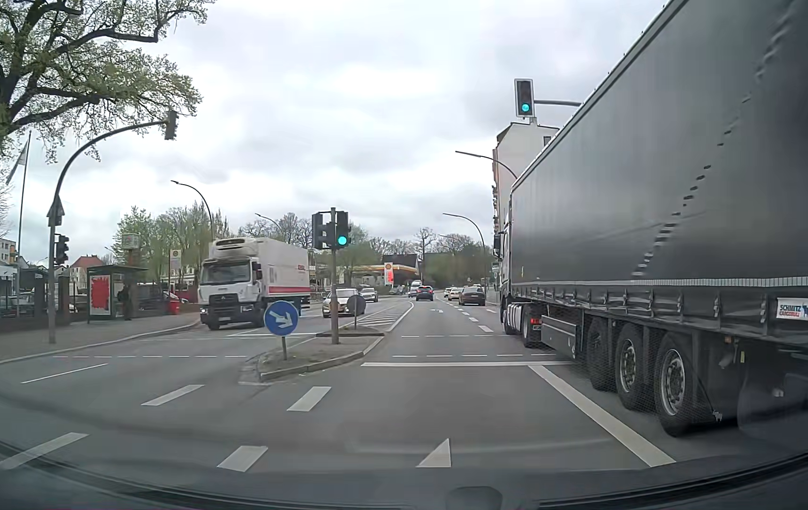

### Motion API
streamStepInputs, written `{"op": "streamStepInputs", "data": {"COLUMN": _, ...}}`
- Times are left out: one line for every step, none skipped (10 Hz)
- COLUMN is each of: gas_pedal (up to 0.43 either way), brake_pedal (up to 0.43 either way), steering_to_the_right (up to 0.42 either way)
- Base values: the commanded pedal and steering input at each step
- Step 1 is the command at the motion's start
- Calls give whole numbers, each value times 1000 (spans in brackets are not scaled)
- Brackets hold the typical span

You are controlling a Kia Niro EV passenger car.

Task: Follow the waypoints while adhering to traffic rules and regulations

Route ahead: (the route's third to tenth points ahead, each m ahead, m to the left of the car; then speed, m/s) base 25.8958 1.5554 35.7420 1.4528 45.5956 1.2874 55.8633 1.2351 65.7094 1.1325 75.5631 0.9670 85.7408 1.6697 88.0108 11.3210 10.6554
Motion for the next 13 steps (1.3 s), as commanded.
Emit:
{"op": "streamStepInputs", "data": {"gas_pedal": 0, "brake_pedal": 183, "steering_to_the_right": 4}}
{"op": "streamStepInputs", "data": {"gas_pedal": 0, "brake_pedal": 183, "steering_to_the_right": 3}}
{"op": "streamStepInputs", "data": {"gas_pedal": 0, "brake_pedal": 152, "steering_to_the_right": 2}}
{"op": "streamStepInputs", "data": {"gas_pedal": 0, "brake_pedal": 152, "steering_to_the_right": -1}}
{"op": "streamStepInputs", "data": {"gas_pedal": 0, "brake_pedal": 152, "steering_to_the_right": -4}}
{"op": "streamStepInputs", "data": {"gas_pedal": 0, "brake_pedal": 146, "steering_to_the_right": -4}}
{"op": "streamStepInputs", "data": {"gas_pedal": 0, "brake_pedal": 128, "steering_to_the_right": -4}}
{"op": "streamStepInputs", "data": {"gas_pedal": 0, "brake_pedal": 61, "steering_to_the_right": -4}}
{"op": "streamStepInputs", "data": {"gas_pedal": 0, "brake_pedal": 12, "steering_to_the_right": -3}}
{"op": "streamStepInputs", "data": {"gas_pedal": 0, "brake_pedal": 6, "steering_to_the_right": -3}}
{"op": "streamStepInputs", "data": {"gas_pedal": 0, "brake_pedal": 6, "steering_to_the_right": 0}}
{"op": "streamStepInputs", "data": {"gas_pedal": 0, "brake_pedal": 6, "steering_to_the_right": 0}}
{"op": "streamStepInputs", "data": {"gas_pedal": 0, "brake_pedal": 6, "steering_to_the_right": 0}}
